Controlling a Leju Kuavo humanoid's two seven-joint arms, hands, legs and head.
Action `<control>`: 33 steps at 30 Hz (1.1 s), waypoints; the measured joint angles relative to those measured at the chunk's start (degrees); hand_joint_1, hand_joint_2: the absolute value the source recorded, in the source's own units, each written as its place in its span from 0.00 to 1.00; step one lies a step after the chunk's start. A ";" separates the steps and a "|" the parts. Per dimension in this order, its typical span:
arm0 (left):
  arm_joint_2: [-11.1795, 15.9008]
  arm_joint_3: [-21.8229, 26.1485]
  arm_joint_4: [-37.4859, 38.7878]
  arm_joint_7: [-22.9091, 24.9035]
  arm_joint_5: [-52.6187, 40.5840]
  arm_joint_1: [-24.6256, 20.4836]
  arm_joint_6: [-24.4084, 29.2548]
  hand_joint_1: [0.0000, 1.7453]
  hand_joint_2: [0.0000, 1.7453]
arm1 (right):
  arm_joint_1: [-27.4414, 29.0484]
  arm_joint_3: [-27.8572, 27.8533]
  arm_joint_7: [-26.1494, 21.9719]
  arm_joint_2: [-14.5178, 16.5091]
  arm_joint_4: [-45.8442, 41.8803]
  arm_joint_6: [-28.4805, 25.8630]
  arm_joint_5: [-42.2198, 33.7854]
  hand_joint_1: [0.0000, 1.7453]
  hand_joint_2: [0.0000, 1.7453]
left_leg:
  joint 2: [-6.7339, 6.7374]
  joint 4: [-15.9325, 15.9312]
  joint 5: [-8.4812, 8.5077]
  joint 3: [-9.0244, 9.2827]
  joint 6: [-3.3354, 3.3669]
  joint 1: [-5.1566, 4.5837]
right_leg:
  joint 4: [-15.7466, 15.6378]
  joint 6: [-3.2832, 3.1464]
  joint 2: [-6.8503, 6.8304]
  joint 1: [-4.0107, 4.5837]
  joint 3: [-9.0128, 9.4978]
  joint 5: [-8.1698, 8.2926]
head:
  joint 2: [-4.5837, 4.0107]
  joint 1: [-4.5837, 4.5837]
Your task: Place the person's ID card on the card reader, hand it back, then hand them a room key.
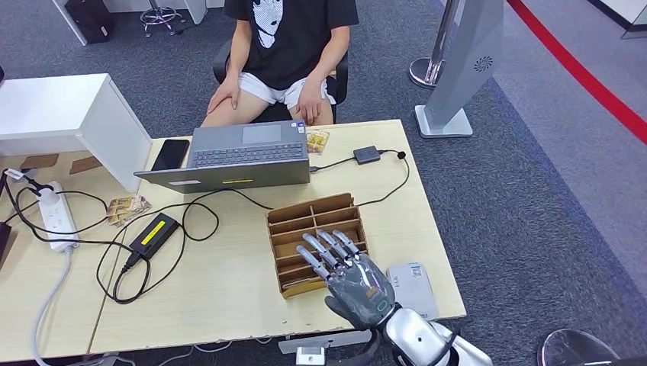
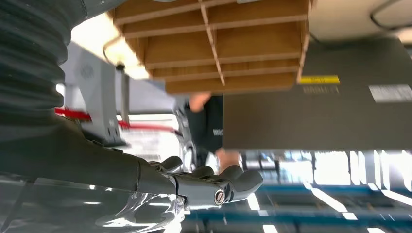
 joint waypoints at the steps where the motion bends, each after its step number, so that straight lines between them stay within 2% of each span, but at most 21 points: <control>1: 0.01 0.00 0.00 -0.14 -0.05 -0.02 0.10 0.00 1.00 | -0.70 0.61 0.13 0.54 1.27 0.40 -0.69 0.00 1.00 | 0.00 0.00 0.02 0.00 0.00 0.00 | 0.00 0.00 0.00 0.00 0.00 0.00 | 0.01 0.00; 5: 0.02 0.00 0.00 -0.57 -0.31 -0.12 0.28 0.00 1.00 | -2.89 2.77 0.44 2.38 5.17 1.07 -2.09 0.00 1.00 | -0.01 0.00 0.06 0.00 0.02 0.00 | 0.01 -0.01 -0.01 0.00 0.00 0.00 | 0.01 -0.01; 17: 0.02 0.13 0.04 -1.87 -0.67 -0.22 1.14 0.00 1.00 | -6.23 6.11 0.69 5.37 11.39 2.24 -5.10 0.00 1.00 | 0.00 0.00 0.06 -0.01 0.02 0.00 | 0.01 0.00 -0.01 0.00 0.00 0.00 | 0.00 0.00; 33: 0.02 0.31 0.07 -2.52 -1.16 -0.28 1.61 0.00 1.00 | -7.44 7.97 0.61 7.07 14.82 2.83 -7.38 0.00 1.00 | 0.00 0.00 0.06 -0.01 0.02 0.00 | 0.01 0.00 -0.01 0.00 -0.01 0.00 | -0.01 0.01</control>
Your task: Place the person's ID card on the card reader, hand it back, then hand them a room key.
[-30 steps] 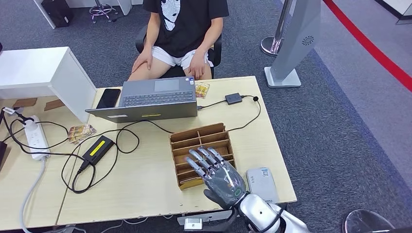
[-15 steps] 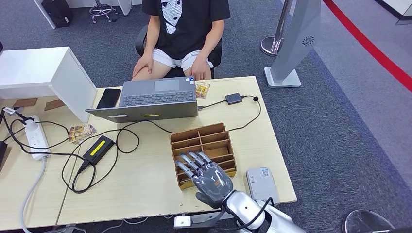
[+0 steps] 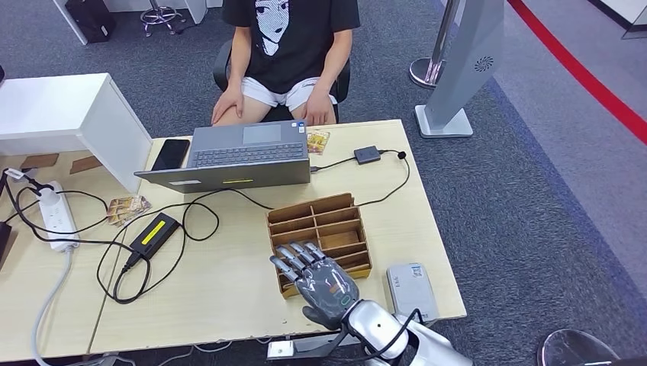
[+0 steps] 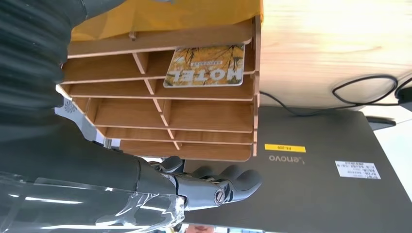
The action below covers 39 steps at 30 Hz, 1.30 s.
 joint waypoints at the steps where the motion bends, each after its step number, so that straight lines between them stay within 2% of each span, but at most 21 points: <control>1: 0.00 0.00 0.00 -0.01 -0.02 0.00 0.01 0.00 1.00 | -0.01 0.07 0.00 0.05 0.19 0.00 -0.09 0.00 1.00 | 0.00 0.00 0.00 0.00 0.00 0.00 | 0.00 0.00 0.00 0.00 0.00 0.00 | 0.00 0.01; 8: 0.00 0.00 0.00 -0.01 -0.15 0.01 0.03 0.00 1.00 | -0.23 0.40 0.36 0.30 1.10 0.38 -0.64 0.01 1.00 | 0.00 0.00 0.00 0.00 0.00 0.00 | 0.00 0.00 0.00 0.00 0.00 0.00 | 0.01 0.00; 10: 0.00 0.00 0.00 0.01 -0.15 0.01 0.03 0.00 1.00 | -0.28 0.43 0.54 0.30 1.40 0.44 -0.91 0.13 1.00 | 0.00 0.00 0.00 0.00 0.00 0.00 | 0.00 0.00 0.00 0.00 0.00 0.00 | 0.01 0.00; 13: 0.00 0.00 0.00 0.13 -0.15 0.01 0.03 0.00 1.00 | -0.30 0.45 0.76 0.30 1.65 0.54 -0.91 0.36 1.00 | 0.00 0.00 0.00 0.00 0.00 0.00 | 0.00 0.00 0.00 0.00 0.00 0.00 | 0.00 0.00; 17: 0.00 0.00 0.00 0.45 -0.19 0.02 0.03 0.00 1.00 | -0.35 0.45 1.77 0.30 2.06 0.81 -0.32 0.78 1.00 | 0.00 0.00 0.00 0.00 0.00 0.00 | 0.00 0.00 0.00 0.00 0.00 0.00 | 0.00 0.00; 22: 0.00 0.00 0.00 0.96 -0.50 0.03 0.03 0.00 1.00 | -0.39 0.34 4.51 0.30 3.28 0.55 3.03 0.87 1.00 | 0.00 0.00 0.00 0.01 0.00 0.00 | 0.00 0.00 0.00 0.00 0.00 0.00 | 0.01 0.00; 34: 0.00 0.00 0.00 1.02 -0.50 0.03 0.09 0.00 1.00 | -0.49 -0.05 4.76 0.32 4.56 -0.19 3.31 0.89 1.00 | 0.00 0.00 0.00 0.02 0.00 0.00 | 0.00 0.00 0.00 0.00 0.00 0.00 | 0.00 0.01; 39: 0.00 0.00 0.00 1.21 -0.52 0.03 0.49 0.00 1.00 | 0.05 -1.09 5.30 0.44 5.39 -2.61 6.93 0.96 1.00 | 0.00 0.00 0.00 0.02 0.00 0.00 | 0.00 0.00 0.00 0.00 0.00 0.00 | 0.01 0.00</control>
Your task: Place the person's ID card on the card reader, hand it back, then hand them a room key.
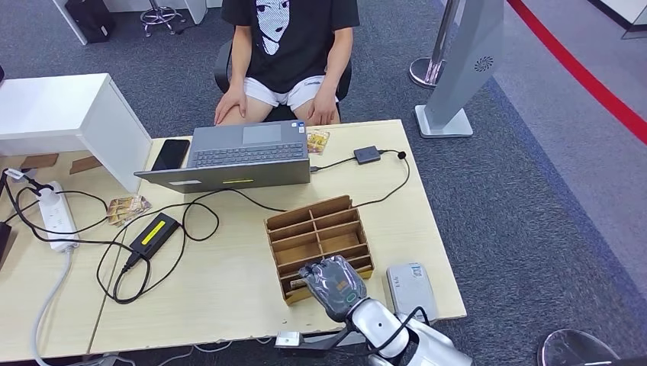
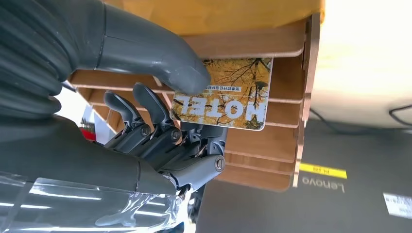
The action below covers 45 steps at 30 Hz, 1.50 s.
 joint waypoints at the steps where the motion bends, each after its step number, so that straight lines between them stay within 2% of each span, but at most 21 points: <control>1: 0.00 0.00 0.00 0.00 -0.11 0.00 0.04 0.00 1.00 | 0.27 -0.39 0.08 0.08 0.10 -1.12 0.95 0.97 1.00 | 0.00 0.00 0.00 0.00 0.00 0.00 | 0.00 0.00 0.00 0.00 0.00 0.00 | 0.01 0.00; 7: 0.00 -0.02 -0.01 0.82 -0.25 0.05 0.06 0.00 1.00 | 1.14 -3.33 -0.40 0.28 -2.77 -4.36 5.35 0.97 1.00 | 0.02 0.00 0.00 0.00 0.00 0.00 | 0.00 0.00 0.02 0.00 -0.02 0.00 | -0.01 0.00; 13: -0.01 -0.69 -0.76 2.57 0.23 0.47 -0.20 0.00 1.00 | 2.63 -7.22 -1.73 0.13 -12.18 -7.45 8.46 1.00 1.00 | 0.03 0.00 0.00 0.00 0.00 0.00 | 0.00 0.00 0.02 0.00 -0.02 0.00 | -0.01 0.00; 20: -0.22 -2.13 -2.89 3.25 -0.41 1.38 -1.01 0.00 1.00 | 3.96 -11.64 -6.66 0.07 -22.01 -9.70 2.99 1.00 1.00 | 0.02 0.00 0.00 -0.02 0.00 0.00 | 0.00 0.00 0.01 0.00 -0.01 0.00 | -0.01 0.01; 24: -0.34 -2.50 -3.98 2.33 -4.22 1.95 -2.86 0.00 1.00 | 2.34 -14.56 -9.45 1.31 -23.34 -6.90 -7.70 1.00 1.00 | 0.07 0.00 0.01 -0.05 0.00 0.00 | 0.01 -0.02 0.05 0.00 -0.01 0.05 | -0.01 -0.01; 27: -0.37 -2.51 -4.25 0.41 -8.96 1.74 -3.87 0.00 1.00 | -3.22 -19.23 -9.60 3.31 -19.91 -3.25 -12.93 1.00 1.00 | 0.11 -0.01 0.13 -0.05 -0.03 0.00 | 0.02 -0.03 0.08 0.00 -0.03 0.16 | -0.01 0.00; 32: -0.14 -1.43 -3.51 -2.53 -15.16 0.33 -3.87 0.00 1.00 | -15.55 -27.00 -7.71 6.36 -6.16 -0.49 -12.06 1.00 1.00 | 0.06 0.00 0.40 -0.08 -0.05 0.01 | 0.03 -0.04 0.05 0.00 -0.07 0.37 | -0.01 0.00; 34: -0.02 -0.81 -2.98 -3.03 -16.02 -0.05 -3.78 0.00 1.00 | -18.89 -29.12 -7.34 7.23 -1.56 -0.36 -11.90 1.00 1.00 | 0.05 0.00 0.42 -0.08 -0.05 0.01 | 0.03 -0.03 0.04 0.00 -0.07 0.40 | -0.01 0.01; 38: 0.05 -0.15 -2.43 -3.30 -16.44 -0.32 -3.76 0.00 1.00 | -21.65 -30.93 -7.35 8.35 3.31 -0.40 -11.88 1.00 1.00 | 0.06 0.00 0.42 -0.09 -0.06 0.01 | 0.03 -0.02 0.07 0.00 -0.11 0.41 | -0.01 0.00; 45: 0.21 0.56 -1.80 -3.32 -16.65 -0.81 -3.75 0.00 1.00 | -23.09 -32.07 -6.67 9.28 6.69 -0.39 -11.21 1.00 1.00 | 0.06 0.00 0.41 -0.17 -0.05 0.01 | 0.03 -0.02 0.07 0.00 -0.20 0.40 | 0.00 0.00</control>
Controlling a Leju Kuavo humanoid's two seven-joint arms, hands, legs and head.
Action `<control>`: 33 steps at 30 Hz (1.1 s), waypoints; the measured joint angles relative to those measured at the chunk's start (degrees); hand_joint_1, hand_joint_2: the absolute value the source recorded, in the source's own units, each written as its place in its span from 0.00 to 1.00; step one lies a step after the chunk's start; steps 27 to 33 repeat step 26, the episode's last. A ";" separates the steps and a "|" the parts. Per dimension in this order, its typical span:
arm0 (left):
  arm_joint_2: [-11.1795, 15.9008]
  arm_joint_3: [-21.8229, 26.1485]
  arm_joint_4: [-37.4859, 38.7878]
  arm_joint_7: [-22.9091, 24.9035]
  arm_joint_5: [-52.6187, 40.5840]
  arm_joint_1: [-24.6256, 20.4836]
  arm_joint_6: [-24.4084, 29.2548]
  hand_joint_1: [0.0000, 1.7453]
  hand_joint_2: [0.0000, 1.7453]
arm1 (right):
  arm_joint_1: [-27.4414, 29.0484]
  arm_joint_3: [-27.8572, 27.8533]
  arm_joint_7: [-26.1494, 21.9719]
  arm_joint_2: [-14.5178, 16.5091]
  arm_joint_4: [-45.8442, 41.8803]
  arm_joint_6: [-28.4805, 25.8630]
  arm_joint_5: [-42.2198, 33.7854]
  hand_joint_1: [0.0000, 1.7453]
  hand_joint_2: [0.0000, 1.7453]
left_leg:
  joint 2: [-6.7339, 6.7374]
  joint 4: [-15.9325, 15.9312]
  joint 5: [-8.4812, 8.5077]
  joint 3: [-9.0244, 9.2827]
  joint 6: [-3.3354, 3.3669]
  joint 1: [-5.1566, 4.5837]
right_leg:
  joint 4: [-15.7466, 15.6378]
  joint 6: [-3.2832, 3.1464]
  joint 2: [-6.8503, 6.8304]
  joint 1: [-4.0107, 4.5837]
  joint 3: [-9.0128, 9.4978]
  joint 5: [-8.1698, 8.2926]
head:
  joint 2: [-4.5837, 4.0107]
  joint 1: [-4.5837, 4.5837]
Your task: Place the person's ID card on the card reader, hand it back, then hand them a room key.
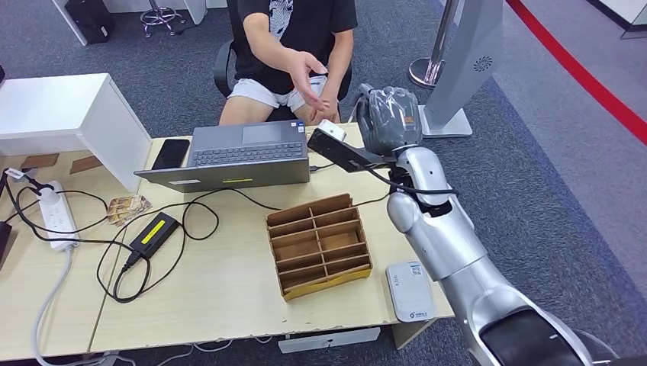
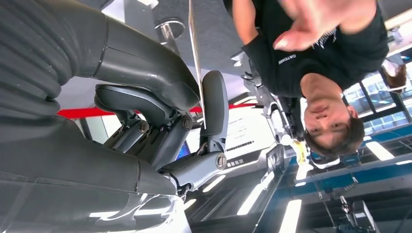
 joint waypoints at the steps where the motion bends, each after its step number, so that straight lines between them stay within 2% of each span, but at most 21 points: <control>1: 0.03 0.11 0.15 0.00 -0.26 -0.09 0.02 0.00 1.00 | -0.23 -0.04 0.69 0.09 0.47 0.06 0.46 1.00 1.00 | 0.00 0.00 0.00 -0.01 0.00 0.00 | 0.00 0.00 0.00 0.00 -0.01 0.00 | 0.01 -0.01; 6: 0.14 1.31 1.51 -0.23 -2.31 -0.76 0.43 0.00 1.00 | -3.28 -1.19 3.82 1.01 5.69 0.17 1.46 1.00 1.00 | 0.03 0.00 0.02 -0.01 -0.02 0.00 | 0.00 0.01 0.02 0.00 -0.02 0.03 | -0.01 0.00; 15: 0.41 3.22 3.37 -0.41 -2.90 -1.76 1.24 0.00 1.00 | -5.25 -2.72 3.91 3.22 12.57 -0.25 2.00 1.00 1.00 | 0.03 0.00 0.03 -0.02 -0.04 0.00 | 0.00 0.00 0.05 0.00 -0.06 0.05 | -0.01 -0.01; 16: 0.43 3.25 3.43 -0.37 -2.77 -1.81 1.24 0.00 1.00 | -5.22 -2.75 3.73 3.43 12.85 -0.21 1.83 0.92 1.00 | 0.03 0.00 0.03 -0.03 -0.04 0.00 | 0.00 0.00 0.05 0.00 -0.08 0.04 | -0.01 0.00; 19: 0.44 3.25 3.49 0.01 -2.37 -1.85 1.24 0.00 1.00 | -4.97 -2.76 3.21 4.04 13.27 -0.12 1.16 0.17 1.00 | 0.02 0.00 0.03 -0.06 -0.04 0.00 | 0.00 0.01 0.05 0.00 -0.10 0.04 | 0.00 0.00; 20: 0.44 3.25 3.49 0.14 -2.26 -1.85 1.25 0.00 1.00 | -4.83 -2.76 3.09 4.22 13.33 -0.12 0.97 0.00 1.00 | 0.03 0.00 0.03 -0.07 -0.04 0.00 | 0.00 0.01 0.05 0.00 -0.11 0.04 | 0.01 -0.01; 26: 0.44 3.18 3.48 0.74 -0.31 -1.83 1.43 0.00 1.00 | -2.98 -3.32 1.54 4.57 13.54 -1.04 -2.33 0.00 1.00 | 0.03 0.00 0.02 -0.08 -0.03 0.00 | 0.00 0.02 0.06 0.00 -0.13 0.03 | 0.00 0.00; 33: 0.44 3.18 3.48 0.74 -0.31 -1.83 1.43 0.00 1.00 | -2.98 -3.32 1.54 4.57 13.54 -1.04 -2.33 0.00 1.00 | 0.03 0.00 0.02 -0.08 -0.03 0.00 | 0.00 0.02 0.06 0.00 -0.13 0.03 | 0.00 0.00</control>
